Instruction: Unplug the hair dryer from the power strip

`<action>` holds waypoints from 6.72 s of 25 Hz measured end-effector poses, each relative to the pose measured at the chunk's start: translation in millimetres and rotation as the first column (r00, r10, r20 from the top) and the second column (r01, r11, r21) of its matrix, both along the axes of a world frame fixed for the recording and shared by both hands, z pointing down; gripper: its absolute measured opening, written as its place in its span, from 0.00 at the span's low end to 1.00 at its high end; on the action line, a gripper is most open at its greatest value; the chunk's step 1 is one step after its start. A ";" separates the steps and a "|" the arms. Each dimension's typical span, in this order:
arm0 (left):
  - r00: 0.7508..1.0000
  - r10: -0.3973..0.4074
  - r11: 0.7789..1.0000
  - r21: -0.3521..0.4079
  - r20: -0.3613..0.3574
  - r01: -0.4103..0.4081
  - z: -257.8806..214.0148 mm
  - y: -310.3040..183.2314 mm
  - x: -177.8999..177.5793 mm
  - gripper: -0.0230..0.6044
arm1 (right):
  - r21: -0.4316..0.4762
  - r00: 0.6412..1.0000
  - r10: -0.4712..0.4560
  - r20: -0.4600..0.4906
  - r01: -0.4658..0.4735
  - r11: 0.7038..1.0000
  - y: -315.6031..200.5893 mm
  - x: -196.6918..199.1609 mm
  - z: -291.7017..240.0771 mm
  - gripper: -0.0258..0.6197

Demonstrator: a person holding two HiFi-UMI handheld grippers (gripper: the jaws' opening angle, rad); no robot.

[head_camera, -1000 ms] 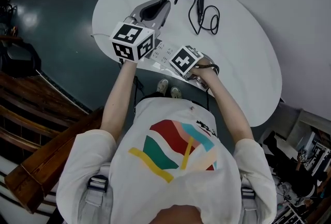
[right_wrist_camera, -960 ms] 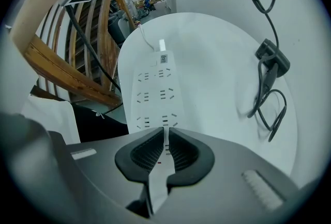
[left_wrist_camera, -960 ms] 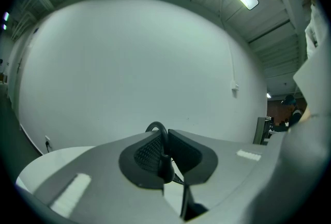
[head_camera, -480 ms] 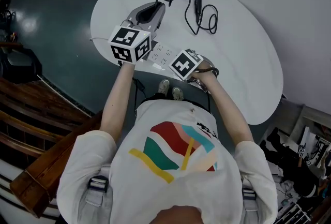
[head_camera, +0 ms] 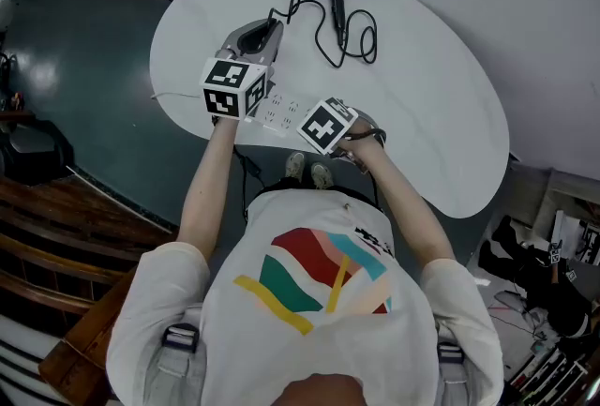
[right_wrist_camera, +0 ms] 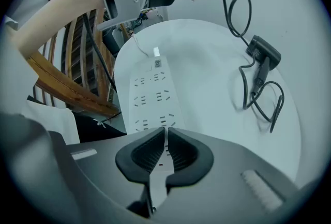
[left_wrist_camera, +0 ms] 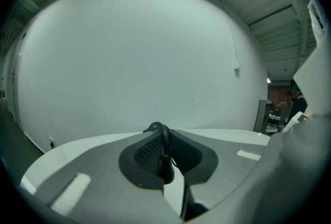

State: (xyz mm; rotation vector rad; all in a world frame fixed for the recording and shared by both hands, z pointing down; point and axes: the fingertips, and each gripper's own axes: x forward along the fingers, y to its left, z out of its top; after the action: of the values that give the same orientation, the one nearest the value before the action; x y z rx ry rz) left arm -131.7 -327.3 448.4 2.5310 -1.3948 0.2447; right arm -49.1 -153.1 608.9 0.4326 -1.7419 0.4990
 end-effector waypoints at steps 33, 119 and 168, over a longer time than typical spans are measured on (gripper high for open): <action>0.973 0.098 0.975 -0.215 0.211 -0.051 110.0 0.7 28.1 0.10 | 0.015 0.999 0.043 -0.024 -0.043 0.999 -1.6 -3.0 1.0 0.09; 0.926 -0.376 0.895 0.244 -0.041 0.374 -108.8 128.0 -40.9 0.04 | 0.418 0.951 -0.022 0.309 -0.115 0.901 -44.7 -29.6 -110.9 0.06; 0.883 -0.468 0.832 0.317 -0.035 0.454 -119.9 165.6 -61.5 0.04 | 0.591 0.599 -0.202 0.775 -0.573 0.568 -21.7 -21.9 -275.1 0.06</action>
State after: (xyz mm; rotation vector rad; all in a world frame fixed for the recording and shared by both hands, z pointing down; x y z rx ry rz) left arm -193.2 -161.8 328.5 2.3186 -2.1610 -0.0201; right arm -70.9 -174.8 333.9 1.2629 -2.8143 -0.0587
